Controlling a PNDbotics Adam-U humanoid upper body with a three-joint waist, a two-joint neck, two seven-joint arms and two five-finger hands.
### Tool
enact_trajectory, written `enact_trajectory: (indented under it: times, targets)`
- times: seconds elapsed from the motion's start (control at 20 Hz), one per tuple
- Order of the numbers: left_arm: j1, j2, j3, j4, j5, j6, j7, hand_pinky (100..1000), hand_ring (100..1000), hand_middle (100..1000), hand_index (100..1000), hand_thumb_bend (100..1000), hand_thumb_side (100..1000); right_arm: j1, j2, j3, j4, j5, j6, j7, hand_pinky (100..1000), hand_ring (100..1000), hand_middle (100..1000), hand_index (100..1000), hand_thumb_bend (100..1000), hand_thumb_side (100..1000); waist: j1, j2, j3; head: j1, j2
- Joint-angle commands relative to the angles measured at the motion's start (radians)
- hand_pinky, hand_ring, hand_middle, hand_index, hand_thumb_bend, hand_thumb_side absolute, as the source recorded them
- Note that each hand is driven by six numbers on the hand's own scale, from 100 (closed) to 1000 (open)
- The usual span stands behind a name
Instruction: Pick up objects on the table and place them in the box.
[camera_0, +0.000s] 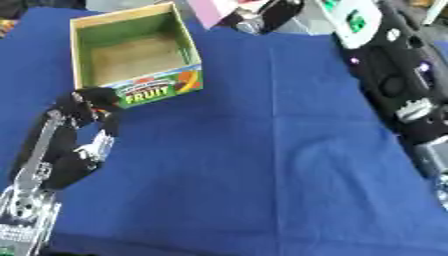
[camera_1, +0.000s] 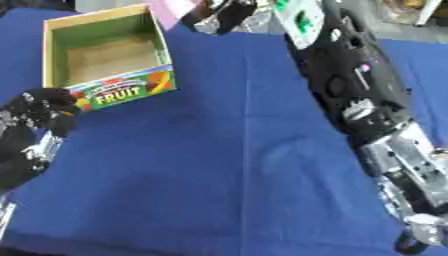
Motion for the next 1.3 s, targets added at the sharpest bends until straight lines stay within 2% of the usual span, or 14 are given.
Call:
enact_trajectory:
  times: [0.05, 0.2, 0.5, 0.55, 0.6, 0.65, 0.75, 0.85, 0.95, 1.05, 1.15, 1.3]
  targets:
    - [-0.019, -0.002, -0.016, -0.018, 0.008, -0.002, -0.016, 509, 641, 638, 770, 217, 455, -0.028, 0.02, -0.031, 0.04, 0.055, 0.031, -0.031, 874, 816, 558, 996, 100, 100, 0.002, -0.015, 0.024, -0.045, -0.021]
    - [-0.024, -0.01, -0.03, -0.015, 0.011, -0.001, -0.03, 509, 640, 638, 770, 217, 456, -0.031, 0.043, -0.044, 0.077, 0.106, 0.07, -0.062, 874, 816, 561, 997, 100, 100, -0.005, -0.013, 0.065, -0.084, -0.022]
    - [-0.032, -0.02, -0.039, -0.014, 0.017, -0.001, -0.039, 508, 639, 636, 769, 214, 456, -0.011, 0.094, -0.047, 0.106, 0.199, 0.093, -0.125, 869, 816, 633, 1000, 100, 100, -0.01, -0.006, 0.115, -0.139, -0.024]
    - [-0.033, -0.021, -0.04, -0.015, 0.017, -0.001, -0.04, 508, 639, 636, 769, 213, 457, -0.007, 0.104, -0.047, 0.109, 0.214, 0.098, -0.138, 867, 817, 666, 1000, 100, 100, -0.011, -0.004, 0.118, -0.145, -0.024]
    - [-0.034, -0.022, -0.041, -0.015, 0.018, -0.001, -0.041, 508, 639, 636, 769, 212, 457, -0.003, 0.111, -0.047, 0.111, 0.23, 0.101, -0.152, 868, 827, 743, 1000, 100, 100, -0.011, -0.003, 0.12, -0.148, -0.024]
    - [-0.035, -0.023, -0.041, -0.015, 0.018, -0.001, -0.041, 508, 639, 636, 769, 212, 457, 0.001, 0.118, -0.048, 0.112, 0.247, 0.105, -0.168, 868, 827, 742, 1000, 100, 100, -0.011, -0.002, 0.121, -0.15, -0.025]
    - [-0.036, -0.024, -0.041, -0.015, 0.019, 0.0, -0.042, 508, 639, 636, 770, 212, 457, 0.008, 0.125, -0.052, 0.108, 0.282, 0.115, -0.203, 876, 852, 851, 1000, 100, 100, -0.012, -0.001, 0.121, -0.151, -0.028]
    - [-0.036, -0.024, -0.041, -0.016, 0.019, 0.001, -0.042, 508, 639, 636, 770, 213, 457, 0.014, 0.129, -0.055, 0.104, 0.319, 0.127, -0.239, 879, 857, 869, 1000, 100, 100, -0.013, -0.001, 0.121, -0.149, -0.031]
    - [-0.036, -0.024, -0.041, -0.016, 0.018, 0.001, -0.042, 508, 638, 636, 770, 212, 457, 0.018, 0.132, -0.058, 0.105, 0.356, 0.136, -0.276, 881, 868, 936, 1000, 100, 100, -0.015, -0.001, 0.119, -0.147, -0.034]
    - [-0.036, -0.024, -0.041, -0.015, 0.018, 0.002, -0.043, 509, 638, 636, 770, 213, 458, 0.018, 0.133, -0.061, 0.096, 0.394, 0.149, -0.315, 882, 881, 984, 1000, 139, 126, -0.015, -0.001, 0.118, -0.145, -0.035]
    - [-0.036, -0.024, -0.04, -0.016, 0.017, 0.002, -0.042, 509, 638, 636, 770, 214, 458, 0.019, 0.135, -0.066, 0.085, 0.433, 0.16, -0.353, 882, 885, 993, 1000, 153, 167, -0.015, -0.001, 0.116, -0.144, -0.037]
    - [-0.036, -0.024, -0.039, -0.016, 0.017, 0.002, -0.042, 509, 638, 636, 770, 215, 458, 0.019, 0.138, -0.07, 0.084, 0.486, 0.164, -0.409, 888, 896, 1000, 1000, 169, 151, -0.014, -0.001, 0.114, -0.145, -0.038]
